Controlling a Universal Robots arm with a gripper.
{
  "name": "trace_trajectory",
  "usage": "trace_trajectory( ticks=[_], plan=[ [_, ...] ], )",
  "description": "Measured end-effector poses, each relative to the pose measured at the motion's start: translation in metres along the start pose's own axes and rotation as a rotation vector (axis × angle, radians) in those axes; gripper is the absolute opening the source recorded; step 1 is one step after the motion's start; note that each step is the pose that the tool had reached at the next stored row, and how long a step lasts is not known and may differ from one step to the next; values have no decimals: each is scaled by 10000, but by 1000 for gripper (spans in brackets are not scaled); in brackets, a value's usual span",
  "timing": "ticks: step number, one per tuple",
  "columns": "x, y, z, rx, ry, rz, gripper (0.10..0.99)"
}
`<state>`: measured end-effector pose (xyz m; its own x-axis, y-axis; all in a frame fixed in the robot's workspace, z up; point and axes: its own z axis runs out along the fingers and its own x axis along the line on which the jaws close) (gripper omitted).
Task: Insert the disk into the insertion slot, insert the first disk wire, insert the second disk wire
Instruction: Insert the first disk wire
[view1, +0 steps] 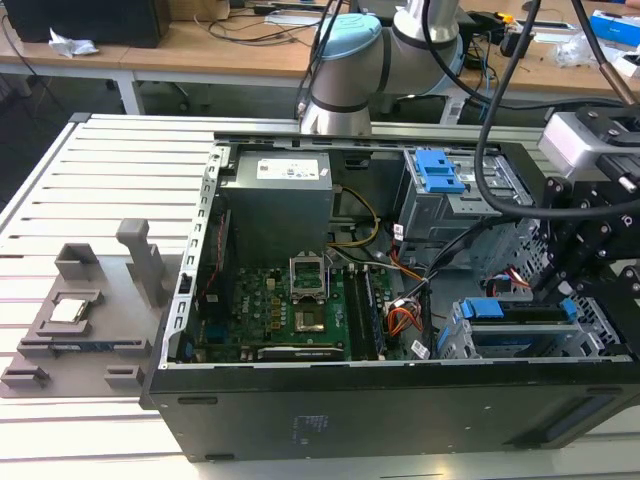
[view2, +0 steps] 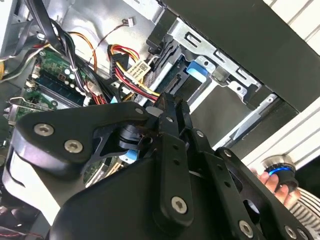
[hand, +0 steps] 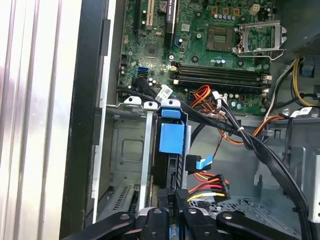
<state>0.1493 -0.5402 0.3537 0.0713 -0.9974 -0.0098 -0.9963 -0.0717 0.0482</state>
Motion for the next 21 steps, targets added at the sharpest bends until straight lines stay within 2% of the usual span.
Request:
trace_trajectory(
  ticks=[2, 3, 6, 14, 21],
  plan=[
    [14, 2, 6, 8, -114, 75, 173],
    [17, 1, 15, 9, -126, 147, 173],
    [18, 0, 50, 14, -146, 614, 173],
    [1, -22, 107, 12, -148, 617, 173],
    [-6, -44, 127, 12, -144, 615, 173]
  ],
)
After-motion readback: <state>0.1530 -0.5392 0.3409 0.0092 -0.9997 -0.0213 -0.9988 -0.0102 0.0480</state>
